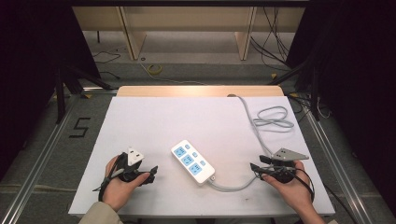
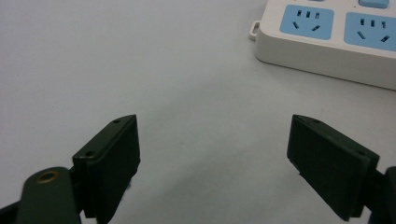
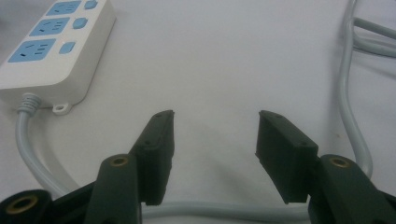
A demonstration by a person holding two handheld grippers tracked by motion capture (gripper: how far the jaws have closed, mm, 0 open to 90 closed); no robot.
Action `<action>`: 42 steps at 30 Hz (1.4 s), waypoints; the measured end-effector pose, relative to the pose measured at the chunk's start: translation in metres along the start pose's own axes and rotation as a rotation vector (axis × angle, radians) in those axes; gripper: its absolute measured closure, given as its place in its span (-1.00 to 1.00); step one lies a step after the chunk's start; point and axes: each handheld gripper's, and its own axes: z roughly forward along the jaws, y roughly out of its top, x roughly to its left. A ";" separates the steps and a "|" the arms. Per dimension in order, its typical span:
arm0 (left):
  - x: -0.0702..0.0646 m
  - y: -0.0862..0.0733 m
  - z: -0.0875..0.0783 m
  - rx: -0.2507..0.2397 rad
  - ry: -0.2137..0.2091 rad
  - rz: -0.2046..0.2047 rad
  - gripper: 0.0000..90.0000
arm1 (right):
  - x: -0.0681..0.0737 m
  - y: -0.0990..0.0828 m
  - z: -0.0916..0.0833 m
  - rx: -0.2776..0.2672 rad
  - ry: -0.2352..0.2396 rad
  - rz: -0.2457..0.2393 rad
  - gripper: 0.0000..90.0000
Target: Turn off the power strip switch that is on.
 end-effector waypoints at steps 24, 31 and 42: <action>0.000 0.000 0.000 -0.002 0.006 0.006 -0.61 | 0.008 0.006 -0.005 0.027 -0.017 -0.062 1.00; 0.000 0.000 0.000 -0.005 0.008 0.006 -0.61 | 0.009 0.007 -0.004 0.032 -0.008 -0.054 1.00; -0.001 0.001 0.001 -0.006 0.002 0.014 -0.61 | 0.011 0.009 -0.003 0.039 0.009 -0.059 1.00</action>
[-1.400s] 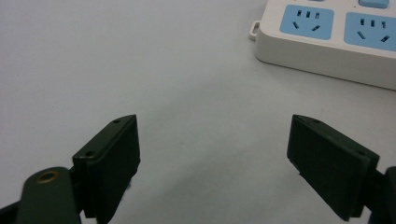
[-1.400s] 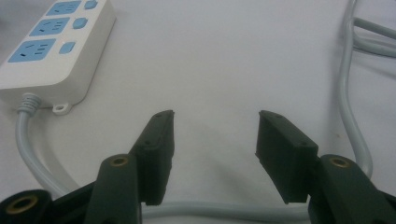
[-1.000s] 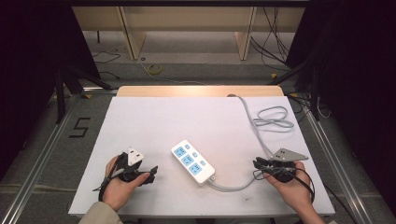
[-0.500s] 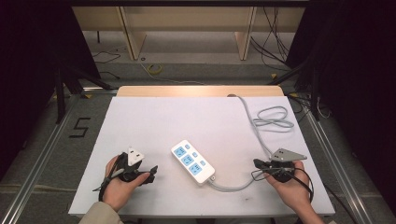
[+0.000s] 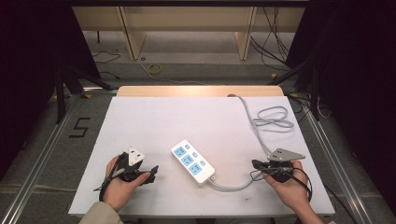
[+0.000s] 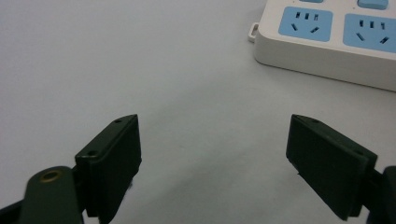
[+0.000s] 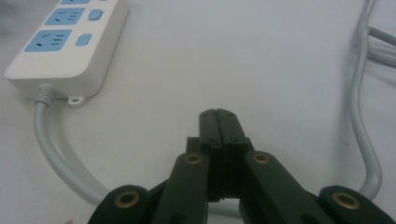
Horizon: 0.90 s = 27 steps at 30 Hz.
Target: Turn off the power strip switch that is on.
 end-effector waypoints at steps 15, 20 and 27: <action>-0.001 0.001 0.001 -0.003 0.001 0.004 -0.60 | 0.007 0.005 0.003 0.004 0.016 -0.018 1.00; -0.001 0.001 0.001 -0.002 0.000 0.004 -0.60 | 0.007 0.006 0.004 0.004 0.019 -0.021 1.00; -0.002 0.001 0.001 -0.002 0.000 0.005 -0.60 | 0.008 0.008 0.004 0.005 0.023 -0.026 1.00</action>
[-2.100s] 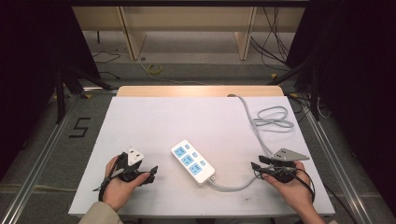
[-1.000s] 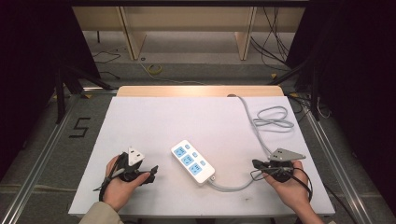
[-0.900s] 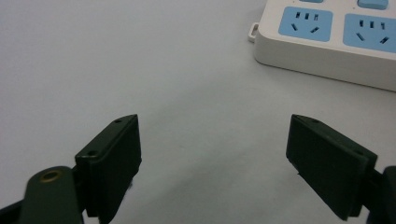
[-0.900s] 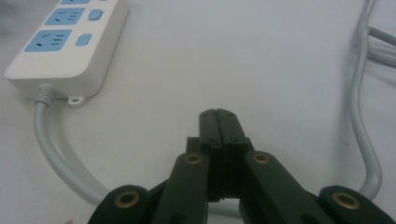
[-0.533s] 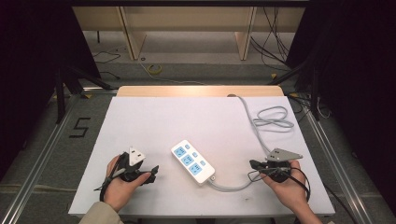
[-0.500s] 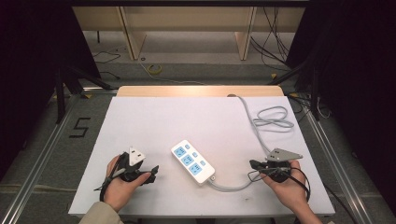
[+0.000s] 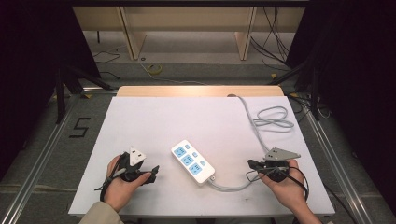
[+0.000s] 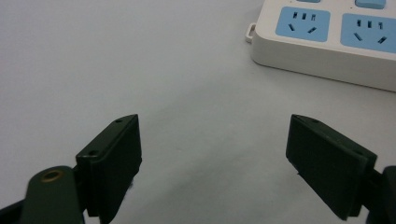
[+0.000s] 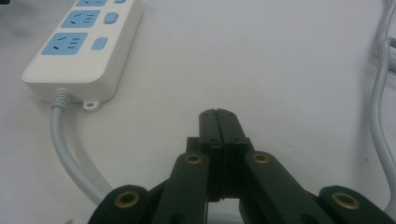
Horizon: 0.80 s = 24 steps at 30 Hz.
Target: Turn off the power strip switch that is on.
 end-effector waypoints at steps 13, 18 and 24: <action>0.000 0.000 0.000 0.004 0.000 0.004 -0.60 | 0.003 0.004 0.001 0.003 0.007 -0.006 1.00; -0.001 0.001 0.000 0.003 0.000 0.004 -0.60 | 0.004 0.005 0.002 0.007 0.010 -0.009 1.00; -0.001 0.001 0.000 0.005 0.000 0.007 -0.60 | 0.005 0.007 0.002 0.007 0.010 -0.011 1.00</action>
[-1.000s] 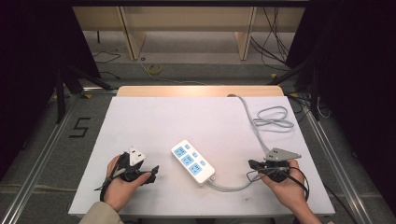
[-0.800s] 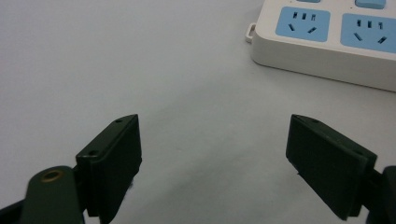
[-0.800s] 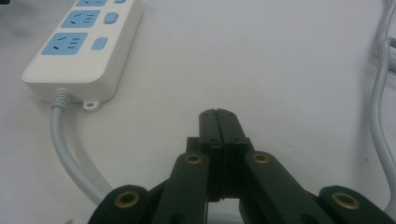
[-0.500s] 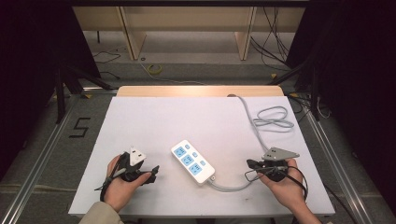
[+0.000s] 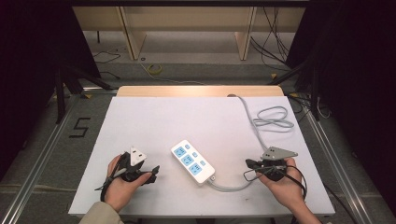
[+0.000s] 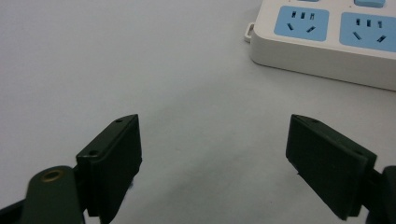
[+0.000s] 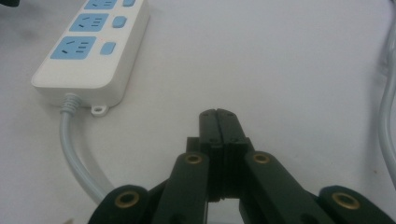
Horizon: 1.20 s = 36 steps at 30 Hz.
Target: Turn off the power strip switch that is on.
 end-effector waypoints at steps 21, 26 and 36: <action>0.000 0.000 0.000 0.000 -0.002 0.002 -0.59 | 0.004 0.005 0.001 0.005 0.000 -0.018 1.00; -0.001 0.000 0.000 -0.001 -0.001 0.002 -0.59 | 0.005 0.006 0.002 0.006 0.005 -0.026 1.00; -0.001 0.000 0.000 0.000 -0.001 0.002 -0.59 | 0.008 0.009 0.004 0.014 0.012 -0.037 1.00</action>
